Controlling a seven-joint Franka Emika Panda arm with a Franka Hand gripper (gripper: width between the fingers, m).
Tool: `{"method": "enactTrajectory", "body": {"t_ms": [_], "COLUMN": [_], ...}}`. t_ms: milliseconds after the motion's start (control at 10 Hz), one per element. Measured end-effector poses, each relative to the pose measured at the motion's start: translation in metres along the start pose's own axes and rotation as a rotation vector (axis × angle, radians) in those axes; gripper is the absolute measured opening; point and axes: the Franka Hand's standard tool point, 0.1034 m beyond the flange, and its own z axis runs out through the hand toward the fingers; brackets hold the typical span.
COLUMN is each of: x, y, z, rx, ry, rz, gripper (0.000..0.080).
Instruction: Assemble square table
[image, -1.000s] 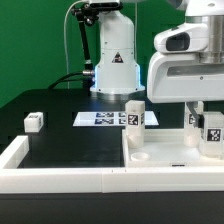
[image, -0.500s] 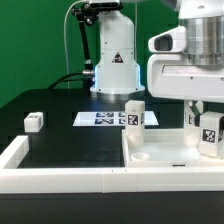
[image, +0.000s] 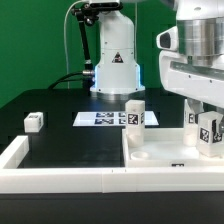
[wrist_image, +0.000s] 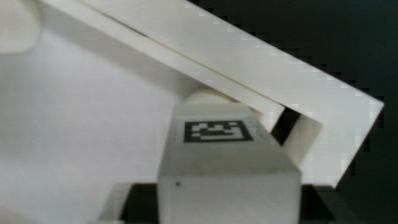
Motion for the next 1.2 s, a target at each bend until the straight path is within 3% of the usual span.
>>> {"method": "enactTrajectory", "body": {"t_ms": [600,700,800,900,1000,1200], "x": [0.0,0.0,0.0,-0.001,-0.001,-0.009], "y": [-0.001,-0.001,-0.001,-0.002,-0.003,-0.005], "z": [0.0,0.0,0.0,0.0,0.0,0.002], "rx": [0.002,0.001,0.001,0.004,0.012,0.014], "ry": [-0.006,-0.006,-0.006,-0.005,-0.001,0.008], "rz": [0.314,0.297,0.258,0.228,0.175,-0.119], "gripper": [0.0291,0.0329,0.0569,0.0569,0.0629,0.0643]}}
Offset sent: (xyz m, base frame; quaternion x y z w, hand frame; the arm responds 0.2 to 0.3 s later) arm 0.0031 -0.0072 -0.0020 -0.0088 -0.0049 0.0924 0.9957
